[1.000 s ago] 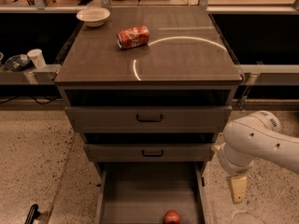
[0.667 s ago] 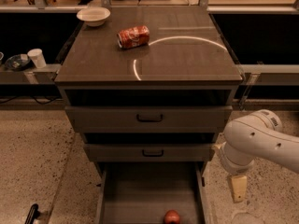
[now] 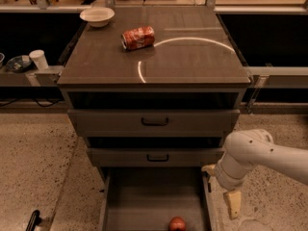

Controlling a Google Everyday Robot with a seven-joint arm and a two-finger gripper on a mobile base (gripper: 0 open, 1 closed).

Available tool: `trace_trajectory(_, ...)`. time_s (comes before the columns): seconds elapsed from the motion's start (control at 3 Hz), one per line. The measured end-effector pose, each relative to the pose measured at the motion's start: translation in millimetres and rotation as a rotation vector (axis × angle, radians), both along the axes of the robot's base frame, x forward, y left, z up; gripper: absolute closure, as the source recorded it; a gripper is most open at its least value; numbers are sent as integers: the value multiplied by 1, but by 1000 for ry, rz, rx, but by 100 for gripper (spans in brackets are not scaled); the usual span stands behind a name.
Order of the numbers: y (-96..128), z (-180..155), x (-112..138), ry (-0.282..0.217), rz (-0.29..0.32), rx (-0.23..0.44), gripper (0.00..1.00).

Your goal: Pick apple from bottom drawer and place on counter

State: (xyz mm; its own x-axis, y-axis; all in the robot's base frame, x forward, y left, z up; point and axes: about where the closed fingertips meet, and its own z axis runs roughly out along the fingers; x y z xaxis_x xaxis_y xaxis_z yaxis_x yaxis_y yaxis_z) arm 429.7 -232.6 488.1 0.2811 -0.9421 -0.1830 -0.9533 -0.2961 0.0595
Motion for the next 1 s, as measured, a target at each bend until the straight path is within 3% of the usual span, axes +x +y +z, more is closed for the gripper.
trace_trajectory(0.33,15,-66,-8,-20,85,119,0)
trace_trajectory(0.67,27,-114,-17,-54,205,113,0)
trace_trajectory(1.0,27,-98,-15,-32,229,-33,0)
